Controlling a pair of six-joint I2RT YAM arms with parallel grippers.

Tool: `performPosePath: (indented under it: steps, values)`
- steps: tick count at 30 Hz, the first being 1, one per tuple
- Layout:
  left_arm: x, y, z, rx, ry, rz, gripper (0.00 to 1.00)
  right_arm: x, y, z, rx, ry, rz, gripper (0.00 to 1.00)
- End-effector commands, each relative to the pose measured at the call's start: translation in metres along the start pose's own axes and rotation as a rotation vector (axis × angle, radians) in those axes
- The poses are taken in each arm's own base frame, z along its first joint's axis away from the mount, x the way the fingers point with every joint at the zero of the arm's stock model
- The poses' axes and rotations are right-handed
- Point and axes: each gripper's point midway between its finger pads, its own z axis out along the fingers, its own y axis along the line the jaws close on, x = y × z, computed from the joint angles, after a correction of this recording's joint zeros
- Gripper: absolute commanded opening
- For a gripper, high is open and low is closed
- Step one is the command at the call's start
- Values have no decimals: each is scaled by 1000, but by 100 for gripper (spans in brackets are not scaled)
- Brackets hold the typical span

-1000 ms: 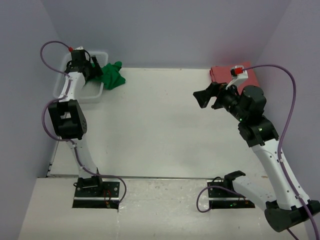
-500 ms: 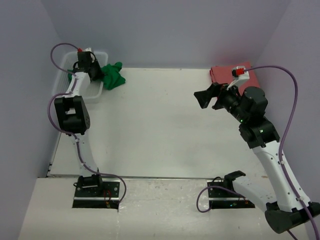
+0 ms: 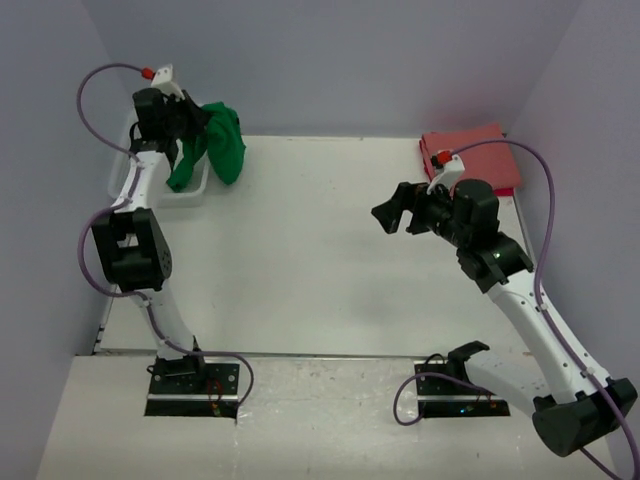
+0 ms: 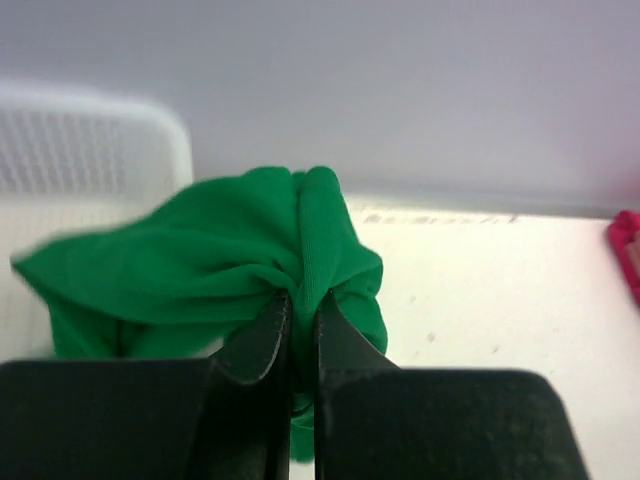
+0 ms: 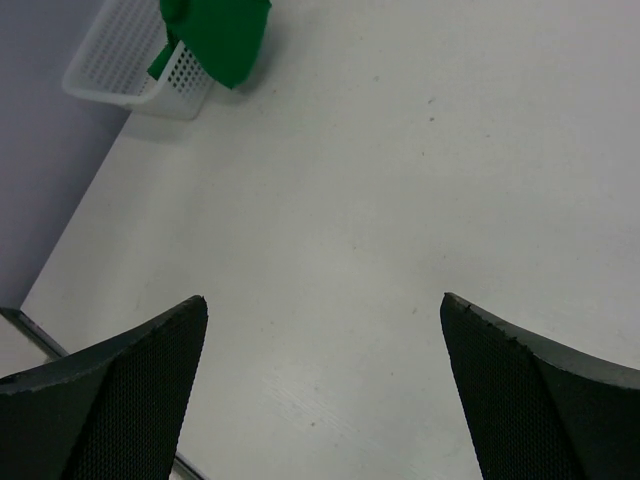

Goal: Fold and stack the t-shirts
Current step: Grab crumpled tshirt from bin with the left arm, then move the tshirt to the center of the board

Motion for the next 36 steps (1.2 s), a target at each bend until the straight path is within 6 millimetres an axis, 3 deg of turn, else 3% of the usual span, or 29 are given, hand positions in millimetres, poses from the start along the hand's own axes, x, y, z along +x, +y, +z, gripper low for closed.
performPosePath:
  steps: [1, 4, 7, 8, 10, 11, 14, 16, 18, 19, 20, 22, 23, 24, 26, 27, 28, 29, 30, 31, 32, 33, 36]
  values:
    - [-143, -89, -67, 226, -337, 213, 0, -5, 7, -2, -17, -20, -6, 99]
    - [-176, -127, -110, 320, -410, 257, 0, -4, 8, -4, -17, -22, -2, 99]
    - [-202, -189, -172, 537, -444, 300, 0, -4, 4, -6, 21, -31, 13, 99]
    - [-212, -212, -204, 594, -468, 295, 0, -7, -3, -6, 64, -50, 19, 99]
    - [-221, -240, -246, 678, -486, 294, 0, -12, -16, -11, 152, -73, 42, 99]
    - [-224, -259, -280, 726, -497, 267, 0, -17, -30, -14, 235, -100, 44, 99]
    - [-197, -275, -314, 795, -422, 165, 0, -34, -41, -26, 335, -126, 38, 99]
    - [-172, -284, -320, 835, -350, 101, 0, -34, -43, -29, 355, -115, 32, 99]
    - [-132, -282, -314, 843, -249, 33, 0, -39, -37, -32, 328, -117, 24, 99]
    - [-120, -282, -322, 840, -239, 20, 0, -38, -34, -32, 310, -111, 24, 99]
    - [-88, -269, -301, 808, -162, -36, 0, -37, -30, -32, 291, -110, 24, 99]
    - [-55, -267, -289, 795, -105, -57, 0, -34, -21, -29, 238, -98, 23, 99]
    - [-17, -259, -269, 764, -15, -111, 0, -30, -19, -24, 225, -80, 24, 99]
    - [1, -254, -257, 745, 15, -130, 0, -25, -11, -20, 178, -51, 20, 99]
    - [61, -238, -217, 669, 141, -179, 0, -11, -4, -13, 153, 8, 19, 99]
    - [80, -234, -203, 653, 176, -183, 0, -2, -2, -5, 149, 41, 20, 99]
    - [107, -224, -179, 618, 222, -182, 11, 11, 11, -1, 98, 84, 9, 99]
    - [127, -218, -161, 566, 237, -172, 28, 25, 15, 4, 85, 113, 4, 99]
    - [140, -213, -144, 548, 246, -134, 58, 36, 17, 10, 85, 137, 0, 99]
    - [161, -205, -114, 522, 294, -137, 65, 55, 28, 14, 54, 183, -14, 99]
    - [167, -202, -97, 512, 304, -128, 72, 65, 35, 17, 38, 210, -11, 99]
    - [195, -189, -73, 474, 381, -156, 84, 84, 47, 23, 17, 265, -26, 99]
    - [162, -201, -56, 454, 300, -134, 93, 116, 58, 29, 13, 344, -56, 99]
